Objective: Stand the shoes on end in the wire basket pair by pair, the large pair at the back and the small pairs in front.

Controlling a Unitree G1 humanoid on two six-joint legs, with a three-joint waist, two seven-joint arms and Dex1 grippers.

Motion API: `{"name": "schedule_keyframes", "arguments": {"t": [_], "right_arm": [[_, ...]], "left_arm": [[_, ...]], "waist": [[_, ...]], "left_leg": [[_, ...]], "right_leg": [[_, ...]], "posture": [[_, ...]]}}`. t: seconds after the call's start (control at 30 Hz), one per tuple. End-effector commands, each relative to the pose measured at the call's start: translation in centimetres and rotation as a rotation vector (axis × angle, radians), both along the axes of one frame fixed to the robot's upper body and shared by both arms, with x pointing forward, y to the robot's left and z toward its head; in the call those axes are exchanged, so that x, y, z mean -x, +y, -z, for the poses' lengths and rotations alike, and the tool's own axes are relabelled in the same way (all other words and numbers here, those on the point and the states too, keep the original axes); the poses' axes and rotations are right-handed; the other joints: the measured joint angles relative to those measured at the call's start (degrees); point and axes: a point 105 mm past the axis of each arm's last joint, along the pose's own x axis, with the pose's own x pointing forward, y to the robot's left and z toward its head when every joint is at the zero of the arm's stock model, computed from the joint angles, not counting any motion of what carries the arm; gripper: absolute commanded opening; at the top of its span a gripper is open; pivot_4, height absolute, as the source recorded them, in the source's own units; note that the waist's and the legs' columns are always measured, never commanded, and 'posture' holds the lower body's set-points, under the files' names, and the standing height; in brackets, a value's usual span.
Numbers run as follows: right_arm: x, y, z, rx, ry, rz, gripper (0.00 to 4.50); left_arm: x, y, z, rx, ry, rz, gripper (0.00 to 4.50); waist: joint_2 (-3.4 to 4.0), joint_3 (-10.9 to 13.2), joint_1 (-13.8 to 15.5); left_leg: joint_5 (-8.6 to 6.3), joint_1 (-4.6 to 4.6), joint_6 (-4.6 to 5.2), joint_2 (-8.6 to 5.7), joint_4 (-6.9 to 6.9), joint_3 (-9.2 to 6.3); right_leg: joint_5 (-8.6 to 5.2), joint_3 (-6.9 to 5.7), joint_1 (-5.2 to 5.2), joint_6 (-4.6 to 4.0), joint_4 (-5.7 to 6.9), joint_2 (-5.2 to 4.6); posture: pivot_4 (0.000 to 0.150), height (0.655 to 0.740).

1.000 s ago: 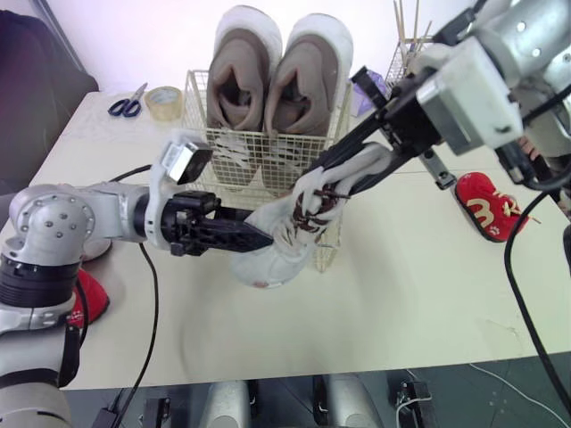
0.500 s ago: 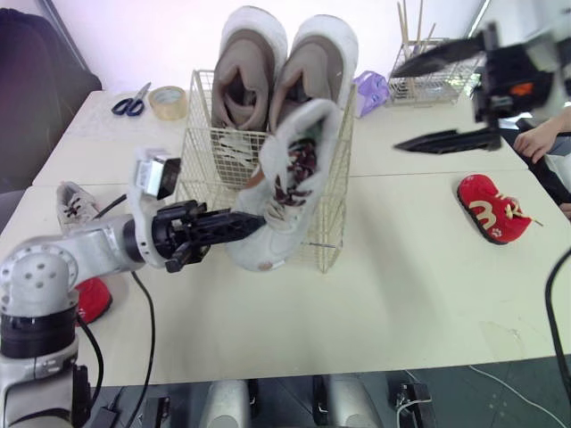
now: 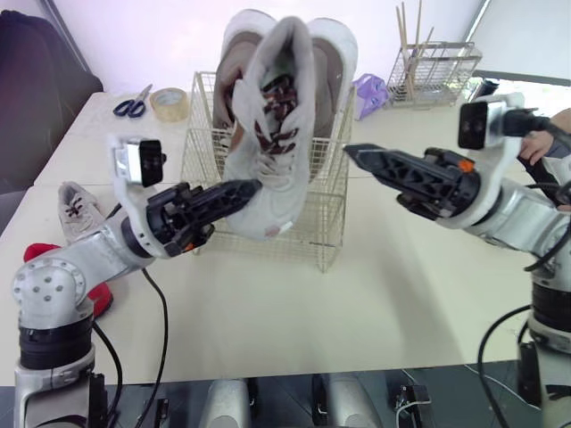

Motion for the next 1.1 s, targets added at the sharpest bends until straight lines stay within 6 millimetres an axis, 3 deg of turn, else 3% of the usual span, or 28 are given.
{"name": "schedule_keyframes", "arguments": {"t": [0.03,0.47,0.57,0.8,0.87,0.9,1.03,1.1], "right_arm": [[1.1,0.9,-1.3,-0.011,-0.057,-0.032,4.32],[1.7,2.1,-1.8,0.011,-0.082,-0.102,4.32],[1.6,2.5,-1.6,0.035,-0.095,-0.101,3.49],[1.5,2.8,-1.5,0.049,-0.112,-0.082,0.28],[1.6,2.8,-1.6,0.047,-0.119,-0.083,0.10],[1.7,2.7,-1.8,0.045,-0.124,-0.083,0.10],[1.6,2.4,-2.8,0.030,-0.157,-0.067,0.10],[1.3,1.9,-3.9,0.013,-0.182,-0.037,0.10]], "left_arm": [[0.3,-0.2,-0.6,0.010,-0.051,0.014,0.49],[-0.4,-0.9,0.7,-0.044,-0.072,0.011,0.49],[-0.4,-1.1,0.8,-0.055,-0.078,0.013,0.49],[-0.4,-1.3,1.1,-0.067,-0.079,0.013,0.49],[-0.5,-1.2,1.2,-0.075,-0.062,0.017,0.49],[-0.7,-1.1,1.3,-0.093,-0.063,0.004,1.37],[-1.2,0.0,1.2,-0.169,-0.114,-0.097,3.14],[-0.9,0.9,1.0,-0.243,-0.160,-0.146,3.14]], "waist": [[0.00,0.0,-0.1],[0.00,0.0,-0.1],[0.00,0.0,-0.1],[0.00,0.0,-0.1],[0.00,0.0,-0.1],[0.00,0.0,-0.1],[0.00,0.0,-0.1],[-0.02,0.0,-0.2]], "left_leg": [[0.00,0.00,0.00,0.00,-0.01,0.00],[0.00,-0.05,0.01,0.02,-0.08,0.01],[-0.01,-0.05,0.01,0.02,-0.08,0.01],[-0.01,-0.05,0.01,0.02,-0.10,0.00],[-0.01,-0.05,0.01,0.02,-0.11,0.00],[-0.01,-0.05,0.01,0.02,-0.11,0.00],[-0.01,-0.06,0.01,0.03,-0.15,-0.01],[-0.01,-0.07,0.01,0.04,-0.18,-0.01]], "right_leg": [[0.00,0.01,0.00,0.00,-0.01,0.00],[0.00,-0.02,-0.02,-0.01,-0.14,0.01],[0.00,-0.01,-0.03,-0.01,-0.16,0.01],[0.00,-0.02,-0.03,-0.01,-0.18,0.01],[0.00,-0.02,-0.03,-0.01,-0.18,0.01],[0.00,-0.02,-0.03,-0.01,-0.19,0.01],[0.00,-0.01,-0.04,-0.01,-0.25,0.01],[-0.01,-0.02,-0.05,-0.02,-0.28,0.02]], "posture": [[0.150,0.7400],[0.150,0.7400],[0.150,0.7400],[0.150,0.7400],[0.150,0.7400],[0.150,0.7400],[0.150,0.7400],[0.150,0.7400]]}}
